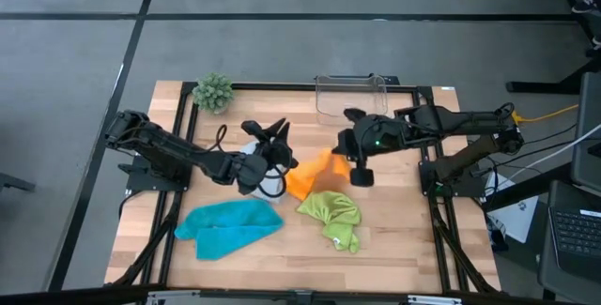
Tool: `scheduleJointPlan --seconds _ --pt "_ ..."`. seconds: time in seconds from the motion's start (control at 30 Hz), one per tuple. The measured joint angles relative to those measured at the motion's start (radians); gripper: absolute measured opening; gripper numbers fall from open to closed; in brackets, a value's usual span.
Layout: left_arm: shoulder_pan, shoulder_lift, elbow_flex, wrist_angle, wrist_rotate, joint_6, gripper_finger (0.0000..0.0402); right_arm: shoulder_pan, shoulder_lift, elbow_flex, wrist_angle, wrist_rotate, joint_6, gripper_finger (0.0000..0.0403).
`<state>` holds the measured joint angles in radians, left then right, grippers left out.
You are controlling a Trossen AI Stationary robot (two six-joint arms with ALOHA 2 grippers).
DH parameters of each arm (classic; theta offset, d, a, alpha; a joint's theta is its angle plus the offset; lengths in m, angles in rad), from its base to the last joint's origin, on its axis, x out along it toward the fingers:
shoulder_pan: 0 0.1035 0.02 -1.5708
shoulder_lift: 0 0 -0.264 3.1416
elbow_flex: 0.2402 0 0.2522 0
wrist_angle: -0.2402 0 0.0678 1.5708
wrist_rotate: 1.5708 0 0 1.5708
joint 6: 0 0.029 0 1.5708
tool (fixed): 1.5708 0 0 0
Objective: Fold microfiber towels
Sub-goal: Fold the orange microfiber cloth
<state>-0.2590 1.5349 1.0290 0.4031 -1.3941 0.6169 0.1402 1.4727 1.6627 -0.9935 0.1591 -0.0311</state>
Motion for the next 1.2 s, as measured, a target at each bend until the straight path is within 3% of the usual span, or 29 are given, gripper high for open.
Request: scheduleJointPlan --seconds 0.13,0.2,0.27,0.4,0.47,0.53,0.7,0.8,0.93,1.1,1.2 --pt "0.007 0.000 0.000 0.001 0.087 -0.036 0.0066 -0.001 0.000 0.000 0.120 -0.005 -0.023 0.0008" --pt "0.006 0.000 0.000 0.002 0.136 -0.054 0.0066 -0.003 0.000 0.003 0.197 0.123 -0.020 0.0008" --pt "-0.004 0.000 0.000 0.011 0.150 -0.062 0.0066 -0.002 0.000 0.016 0.244 0.377 0.004 0.0008" --pt "-0.036 0.000 0.000 0.035 0.149 -0.058 0.0066 -0.002 -0.001 0.031 0.275 0.985 0.028 0.0008" --pt "-0.049 0.000 0.000 0.041 0.150 -0.058 0.0066 -0.001 -0.001 0.047 0.251 1.103 0.092 0.0008" --pt "-0.055 0.000 0.000 0.041 0.149 -0.058 0.0066 0.002 -0.003 0.067 0.205 1.008 0.132 0.0008" --pt "-0.057 0.000 0.000 0.041 0.149 -0.074 0.0066 0.007 -0.001 0.086 0.137 0.408 0.135 0.0008" --pt "-0.057 0.000 0.000 0.040 0.152 -0.111 0.0066 0.008 0.000 0.086 0.134 0.164 0.101 0.0008" --pt "-0.057 0.000 0.000 0.039 0.215 -0.174 0.0066 0.006 0.000 0.086 0.134 0.151 0.101 0.0008" --pt "-0.059 0.000 0.000 0.030 0.431 -0.280 0.0066 -0.020 0.000 0.084 0.136 0.237 0.102 0.0008" --pt "-0.060 0.000 0.000 0.037 0.462 -0.293 0.0066 -0.041 0.000 0.082 0.126 0.235 0.119 0.0008"
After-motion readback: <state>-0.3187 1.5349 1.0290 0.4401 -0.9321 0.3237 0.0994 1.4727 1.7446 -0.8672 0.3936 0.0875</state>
